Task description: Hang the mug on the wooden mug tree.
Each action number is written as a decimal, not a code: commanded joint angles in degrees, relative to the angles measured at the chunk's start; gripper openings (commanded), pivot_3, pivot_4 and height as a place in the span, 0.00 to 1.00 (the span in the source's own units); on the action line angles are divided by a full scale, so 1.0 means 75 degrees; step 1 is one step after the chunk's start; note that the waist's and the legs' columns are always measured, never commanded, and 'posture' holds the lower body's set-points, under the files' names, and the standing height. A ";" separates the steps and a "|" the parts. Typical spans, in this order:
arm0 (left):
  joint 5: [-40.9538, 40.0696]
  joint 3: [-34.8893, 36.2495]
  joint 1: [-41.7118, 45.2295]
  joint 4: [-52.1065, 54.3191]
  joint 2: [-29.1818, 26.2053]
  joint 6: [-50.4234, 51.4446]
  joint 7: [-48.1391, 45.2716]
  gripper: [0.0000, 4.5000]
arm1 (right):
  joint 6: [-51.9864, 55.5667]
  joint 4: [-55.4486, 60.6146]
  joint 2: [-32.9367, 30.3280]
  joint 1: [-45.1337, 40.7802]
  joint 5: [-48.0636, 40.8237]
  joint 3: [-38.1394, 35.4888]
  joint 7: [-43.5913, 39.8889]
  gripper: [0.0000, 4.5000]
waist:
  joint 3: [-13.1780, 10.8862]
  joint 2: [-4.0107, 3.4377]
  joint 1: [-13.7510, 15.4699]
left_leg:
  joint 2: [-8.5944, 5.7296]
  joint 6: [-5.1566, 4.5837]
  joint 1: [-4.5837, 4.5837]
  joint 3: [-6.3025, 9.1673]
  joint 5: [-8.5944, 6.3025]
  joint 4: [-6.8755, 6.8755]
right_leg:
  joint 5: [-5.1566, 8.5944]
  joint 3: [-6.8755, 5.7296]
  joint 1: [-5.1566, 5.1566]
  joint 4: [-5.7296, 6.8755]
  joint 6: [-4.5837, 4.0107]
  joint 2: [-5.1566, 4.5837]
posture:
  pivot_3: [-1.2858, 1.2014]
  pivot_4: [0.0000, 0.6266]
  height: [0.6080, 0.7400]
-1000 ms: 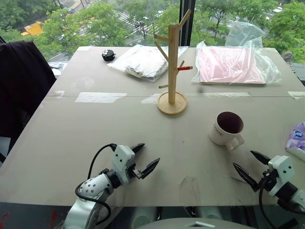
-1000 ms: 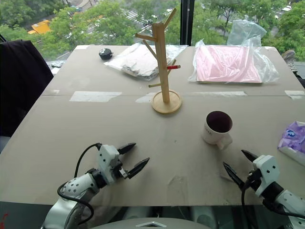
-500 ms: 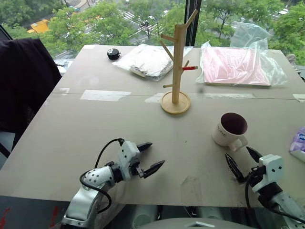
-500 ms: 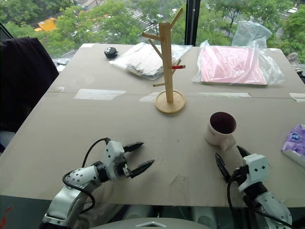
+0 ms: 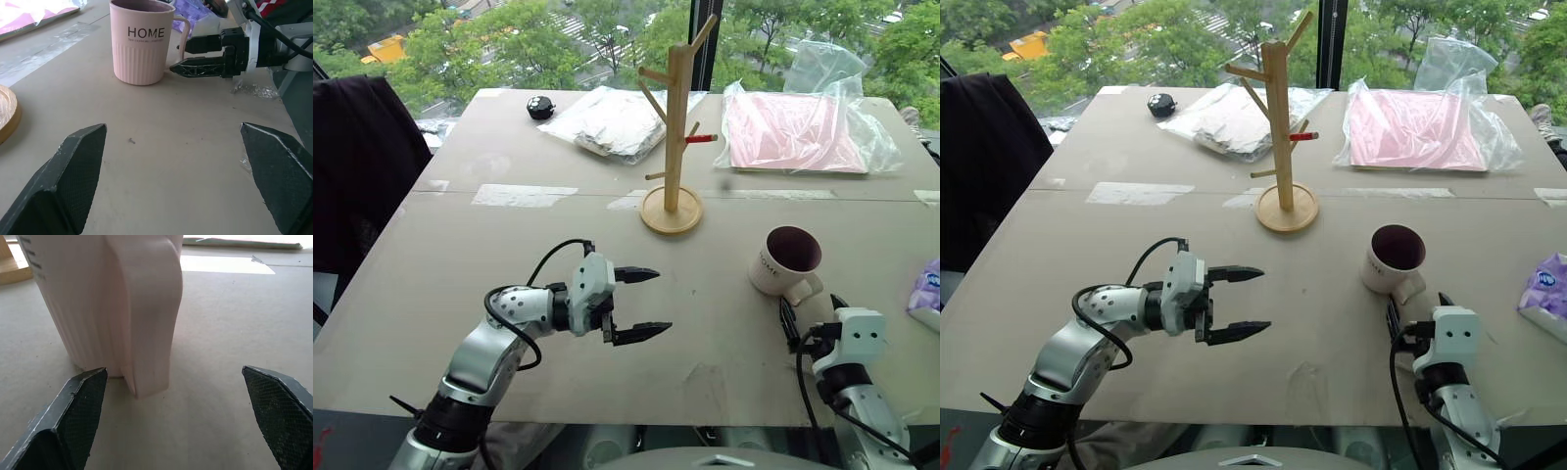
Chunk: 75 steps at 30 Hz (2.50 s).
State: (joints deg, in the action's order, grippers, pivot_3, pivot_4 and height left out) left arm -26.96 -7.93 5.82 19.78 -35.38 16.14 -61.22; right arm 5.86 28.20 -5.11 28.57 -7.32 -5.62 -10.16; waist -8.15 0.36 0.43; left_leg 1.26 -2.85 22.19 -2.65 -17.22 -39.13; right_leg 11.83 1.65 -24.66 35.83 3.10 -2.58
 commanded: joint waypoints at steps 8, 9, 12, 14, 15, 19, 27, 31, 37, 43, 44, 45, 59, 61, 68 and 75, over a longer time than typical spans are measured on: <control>0.0154 -0.0059 -0.0265 0.0403 -0.0091 -0.0283 -0.0064 1.00 | -0.0546 -0.0167 -0.0183 -0.0289 -0.0237 -0.0115 -0.0267 0.32 | -0.0001 0.0002 -0.0086 | 0.0000 0.0000 -0.0001 0.0005 0.0000 0.0000 | -0.0001 -0.0001 0.0001 0.0004 -0.0001 0.0004 | 0.52 0.24 1.00; 0.0164 -0.0069 -0.0280 0.0400 -0.0078 -0.0292 -0.0049 1.00 | -0.0547 -0.0182 -0.0205 -0.0305 -0.0236 -0.0112 -0.0292 0.21 | -0.0001 0.0002 -0.0088 | 0.0000 0.0000 -0.0001 0.0004 0.0000 -0.0001 | -0.0001 -0.0001 0.0001 0.0004 -0.0001 0.0004 | 0.52 0.24 1.00; 0.0169 -0.0073 -0.0307 0.0397 -0.0029 -0.0310 0.0028 1.00 | -0.0522 -0.0243 -0.0260 -0.0386 -0.0246 -0.0090 -0.0352 0.00 | -0.0001 0.0004 -0.0118 | 0.0000 0.0000 -0.0002 0.0000 0.0000 -0.0001 | -0.0001 0.0002 0.0002 0.0004 -0.0001 0.0004 | 0.52 0.24 1.00; 0.0113 -0.0014 -0.0334 0.0395 0.0048 -0.0324 0.0140 1.00 | -0.0489 -0.0273 -0.0339 -0.0478 -0.0262 -0.0074 -0.0431 0.00 | -0.0001 0.0004 -0.0133 | 0.0000 0.0000 -0.0004 0.0001 0.0000 -0.0001 | -0.0001 0.0001 0.0002 0.0005 -0.0001 0.0004 | 0.52 0.24 1.00; 0.0051 0.0046 -0.0365 0.0390 0.0139 -0.0355 0.0226 1.00 | -0.0471 -0.0286 -0.0413 -0.0522 -0.0263 -0.0066 -0.0502 0.00 | -0.0001 0.0005 -0.0137 | 0.0000 0.0000 -0.0004 0.0001 0.0000 -0.0001 | -0.0001 0.0002 0.0002 0.0005 -0.0001 0.0004 | 0.52 0.24 1.00; -0.0109 0.0388 -0.0881 0.0260 0.0773 -0.0844 0.0673 1.00 | -0.0159 -0.0317 -0.1007 -0.0825 -0.0459 -0.0034 -0.1105 0.00 | 0.0000 0.0008 -0.0170 | -0.0002 -0.0001 -0.0009 -0.0008 0.0000 -0.0005 | -0.0002 0.0012 0.0006 0.0007 -0.0001 0.0003 | 0.52 0.24 1.00; -0.0304 0.0805 -0.1683 0.0432 0.2384 -0.1492 0.2002 1.00 | 0.1743 -0.0542 -0.3993 -0.3863 -0.1518 -0.0184 -0.3605 0.00 | -0.0031 0.0038 -0.0166 | -0.0011 -0.0005 -0.0053 -0.0009 0.0001 -0.0023 | -0.0007 0.0020 0.0055 0.0011 0.0000 0.0009 | 0.52 0.24 1.00; -0.0135 0.0762 -0.1810 0.0629 0.2959 -0.1855 0.2625 1.00 | 0.1805 -0.1860 -0.5261 -0.6234 -0.1531 0.0288 -0.5166 0.00 | -0.0057 0.0061 -0.0149 | -0.0012 -0.0006 -0.0063 0.0006 0.0002 -0.0028 | -0.0010 0.0011 0.0073 0.0010 -0.0004 0.0019 | 0.52 0.24 1.00; 0.0333 0.0944 -0.1722 0.0637 0.3482 -0.2686 0.3377 1.00 | 0.0452 -0.5182 -0.5249 -0.9823 -0.0463 0.1689 -0.6933 0.00 | -0.0068 0.0058 -0.0177 | -0.0009 -0.0004 -0.0046 0.0030 0.0001 -0.0016 | -0.0009 -0.0004 0.0071 -0.0002 -0.0009 0.0039 | 0.52 0.24 1.00; 0.0547 0.0817 -0.1705 0.0819 0.3494 -0.2892 0.3680 1.00 | -0.0856 -0.7813 -0.4485 -1.2019 0.0232 0.2247 -0.7605 0.00 | -0.0078 0.0050 -0.0137 | 0.0003 -0.0003 -0.0038 0.0009 0.0000 -0.0009 | -0.0015 -0.0002 0.0055 -0.0005 -0.0001 0.0024 | 0.52 0.24 1.00; 0.0581 0.0762 -0.1721 0.0854 0.3499 -0.2904 0.3711 1.00 | -0.1097 -0.8176 -0.4400 -1.2250 0.0361 0.2301 -0.7667 0.00 | -0.0078 0.0050 -0.0127 | 0.0002 -0.0003 -0.0031 0.0016 0.0000 -0.0008 | -0.0015 -0.0013 0.0054 -0.0005 0.0000 0.0015 | 0.52 0.24 1.00; 0.0618 0.0713 -0.1736 0.0880 0.3502 -0.2921 0.3740 1.00 | -0.1351 -0.8538 -0.4317 -1.2483 0.0495 0.2357 -0.7709 0.00 | -0.0079 0.0049 -0.0119 | 0.0001 -0.0003 -0.0029 0.0016 0.0000 -0.0008 | -0.0019 -0.0017 0.0053 -0.0006 0.0006 0.0008 | 0.52 0.24 1.00; 0.0786 0.0288 -0.1443 0.1004 0.3397 -0.2702 0.4084 1.00 | -0.2276 -0.9784 -0.3498 -1.3567 0.0921 0.2295 -0.8036 0.00 | -0.0083 0.0042 -0.0169 | -0.0006 -0.0001 -0.0030 0.0024 0.0000 -0.0004 | -0.0013 -0.0033 0.0052 0.0006 -0.0010 -0.0061 | 0.52 0.24 1.00; 0.0737 0.0310 -0.1434 0.0986 0.3354 -0.2685 0.4078 1.00 | -0.2251 -0.9631 -0.3571 -1.3537 0.0918 0.2284 -0.8132 0.00 | -0.0084 0.0041 -0.0167 | -0.0009 -0.0001 -0.0028 0.0023 0.0000 -0.0005 | -0.0013 -0.0033 0.0052 0.0004 -0.0010 -0.0069 | 0.52 0.24 1.00; 0.0646 0.0268 -0.1382 0.0875 0.3326 -0.2663 0.4032 1.00 | -0.1397 -0.8784 -0.3713 -1.3556 0.1242 0.2393 -0.7936 0.00 | -0.0087 0.0036 -0.0167 | -0.0010 0.0000 -0.0026 0.0028 -0.0001 -0.0001 | -0.0013 -0.0041 0.0050 0.0001 -0.0010 -0.0079 | 0.52 0.24 1.00; 0.0630 0.0292 -0.1401 0.0770 0.3279 -0.2734 0.3954 1.00 | -0.0402 -0.7963 -0.3668 -1.3426 0.1537 0.2411 -0.7553 0.13 | -0.0089 0.0031 -0.0170 | -0.0009 0.0002 -0.0024 0.0034 -0.0001 0.0000 | -0.0013 -0.0045 0.0046 0.0003 -0.0012 -0.0083 | 0.52 0.24 1.00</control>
State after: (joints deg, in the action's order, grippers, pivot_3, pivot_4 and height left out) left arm -21.59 -5.74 -4.70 24.22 -10.69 -3.33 -31.21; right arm 1.88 -34.14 -32.14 -71.07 3.96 13.16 -67.98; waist -8.82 0.60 -0.84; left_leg 1.19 -2.83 22.04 -2.39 -17.23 -39.13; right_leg 11.74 1.30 -24.34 35.85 3.01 -3.20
